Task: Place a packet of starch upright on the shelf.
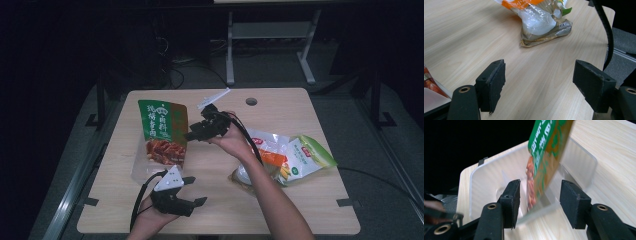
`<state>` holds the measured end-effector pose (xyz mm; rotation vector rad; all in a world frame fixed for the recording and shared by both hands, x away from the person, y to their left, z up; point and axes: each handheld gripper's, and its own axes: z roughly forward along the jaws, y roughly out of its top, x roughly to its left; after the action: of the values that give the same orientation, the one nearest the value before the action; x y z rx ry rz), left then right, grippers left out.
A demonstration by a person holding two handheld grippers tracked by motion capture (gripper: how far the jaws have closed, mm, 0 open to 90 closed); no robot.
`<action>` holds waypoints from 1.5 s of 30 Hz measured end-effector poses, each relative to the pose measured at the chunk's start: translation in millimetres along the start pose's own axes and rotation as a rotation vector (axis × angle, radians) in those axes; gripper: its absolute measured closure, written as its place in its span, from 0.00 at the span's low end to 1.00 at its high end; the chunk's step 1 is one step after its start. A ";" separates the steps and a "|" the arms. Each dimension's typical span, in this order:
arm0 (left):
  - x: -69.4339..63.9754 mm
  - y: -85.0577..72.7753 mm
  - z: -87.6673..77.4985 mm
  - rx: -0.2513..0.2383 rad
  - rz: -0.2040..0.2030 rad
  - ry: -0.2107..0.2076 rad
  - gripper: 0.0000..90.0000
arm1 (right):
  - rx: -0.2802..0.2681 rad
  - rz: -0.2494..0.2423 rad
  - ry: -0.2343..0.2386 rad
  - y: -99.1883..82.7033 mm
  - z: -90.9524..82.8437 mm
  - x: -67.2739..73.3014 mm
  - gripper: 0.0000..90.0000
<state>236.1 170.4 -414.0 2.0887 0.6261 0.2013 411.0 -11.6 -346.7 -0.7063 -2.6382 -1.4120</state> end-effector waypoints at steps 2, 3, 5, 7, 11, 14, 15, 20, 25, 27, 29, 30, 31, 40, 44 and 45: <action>0.4 -0.1 0.4 0.007 0.006 0.003 0.28 | 0.003 0.005 -0.011 -6.3 -8.5 -0.8 0.54; 0.3 -0.2 0.8 0.008 0.006 0.004 0.28 | 0.002 0.013 -0.015 -9.4 -12.9 -0.9 0.53; 0.2 -0.6 1.7 0.007 0.003 0.004 0.28 | -0.004 0.018 -0.021 -14.6 -20.2 -1.8 0.53; 0.0 -0.5 1.9 0.008 0.003 0.005 0.28 | -0.009 0.026 -0.024 -21.0 -28.9 -3.1 0.53; -1.0 0.2 3.0 0.004 0.004 0.003 0.28 | -0.009 0.036 -0.031 -30.8 -41.4 -3.1 0.52; -1.8 0.6 4.2 0.003 0.002 0.002 0.28 | -0.010 0.039 -0.037 -40.2 -50.5 -3.5 0.52; -1.5 0.4 4.7 0.004 0.005 0.001 0.28 | -0.006 0.046 -0.041 -44.3 -54.2 -3.2 0.52; -1.0 -0.4 7.5 0.013 0.015 -0.004 0.28 | 0.002 0.063 -0.056 -60.3 -65.7 -3.9 0.51; -1.8 -0.8 7.5 0.012 0.006 -0.002 0.28 | 0.003 0.087 -0.069 -73.6 -77.4 -5.2 0.51; -1.2 -0.8 7.3 0.010 0.002 0.000 0.28 | -0.001 0.088 -0.073 -77.3 -81.5 -6.1 0.51; -1.0 -0.9 7.1 0.009 0.004 0.003 0.28 | -0.007 0.102 -0.073 -81.0 -86.1 -6.6 0.50; -1.0 -1.0 7.1 0.009 0.004 0.004 0.28 | -0.008 0.099 -0.080 -83.3 -88.9 -6.9 0.50; -1.2 -1.1 7.3 0.010 0.005 0.005 0.28 | -0.012 0.104 -0.080 -84.6 -90.4 -6.7 0.50; -3.0 -1.6 8.9 0.016 0.015 0.003 0.28 | 0.007 0.128 -0.109 -104.2 -103.6 -7.2 0.49; -4.3 -1.9 10.3 0.016 0.010 0.003 0.28 | 0.010 0.151 -0.119 -115.3 -111.2 -6.8 0.49; -4.6 -1.9 10.5 0.016 0.010 0.002 0.28 | 0.009 0.158 -0.122 -117.9 -113.0 -6.7 0.49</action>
<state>235.4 161.2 -421.0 2.1075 0.6205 0.2052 349.6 -160.6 -374.3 -1.0056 -2.6064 -1.3546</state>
